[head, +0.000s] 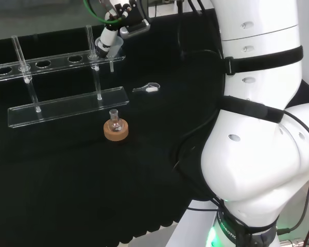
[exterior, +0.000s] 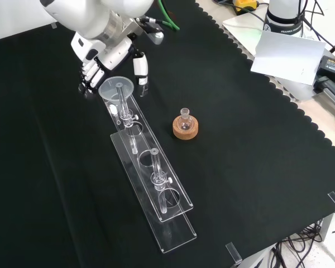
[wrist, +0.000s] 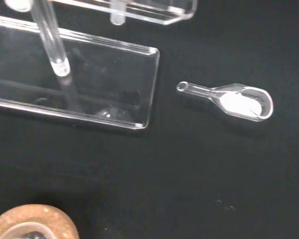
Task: Pick up the funnel from the transparent funnel stand.
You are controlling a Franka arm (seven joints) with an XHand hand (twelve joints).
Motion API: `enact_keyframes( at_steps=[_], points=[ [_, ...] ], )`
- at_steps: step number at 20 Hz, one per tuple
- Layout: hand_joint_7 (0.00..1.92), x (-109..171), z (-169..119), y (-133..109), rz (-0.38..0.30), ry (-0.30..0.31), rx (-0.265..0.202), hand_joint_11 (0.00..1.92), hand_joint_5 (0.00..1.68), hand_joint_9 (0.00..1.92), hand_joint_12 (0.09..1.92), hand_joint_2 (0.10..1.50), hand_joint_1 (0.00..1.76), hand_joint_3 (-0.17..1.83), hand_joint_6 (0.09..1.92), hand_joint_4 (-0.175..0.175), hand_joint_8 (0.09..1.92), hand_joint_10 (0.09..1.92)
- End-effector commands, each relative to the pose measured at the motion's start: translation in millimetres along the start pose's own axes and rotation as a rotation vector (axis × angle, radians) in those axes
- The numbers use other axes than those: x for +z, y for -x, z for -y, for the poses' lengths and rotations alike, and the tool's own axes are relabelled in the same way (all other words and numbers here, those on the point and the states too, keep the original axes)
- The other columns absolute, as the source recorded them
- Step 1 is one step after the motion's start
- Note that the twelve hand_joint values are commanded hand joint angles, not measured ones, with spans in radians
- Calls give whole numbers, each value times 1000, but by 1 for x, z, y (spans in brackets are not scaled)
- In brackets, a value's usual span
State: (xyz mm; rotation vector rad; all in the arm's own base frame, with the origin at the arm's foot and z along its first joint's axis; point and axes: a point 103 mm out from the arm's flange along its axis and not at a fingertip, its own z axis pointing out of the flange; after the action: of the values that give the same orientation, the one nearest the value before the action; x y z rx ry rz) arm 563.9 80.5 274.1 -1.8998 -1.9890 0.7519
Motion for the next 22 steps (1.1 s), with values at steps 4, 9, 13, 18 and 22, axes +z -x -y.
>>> enact_keyframes(
  at_steps=[4,9,13,18,22],
  points=[
    [30,-1,-2,-14,21,43,12,206,133,296,1393,765,600,145,87,-2,438,705],
    [67,-3,0,-15,35,52,-2,236,189,406,1381,766,630,163,87,-18,551,669],
    [83,-2,1,-14,28,49,8,250,218,441,1376,764,638,172,87,-23,578,657],
    [103,2,0,6,19,39,2,267,249,494,1366,764,644,187,87,-29,602,644],
    [106,4,1,14,4,39,-11,275,260,517,1361,762,648,200,87,-31,612,630]
  ],
)
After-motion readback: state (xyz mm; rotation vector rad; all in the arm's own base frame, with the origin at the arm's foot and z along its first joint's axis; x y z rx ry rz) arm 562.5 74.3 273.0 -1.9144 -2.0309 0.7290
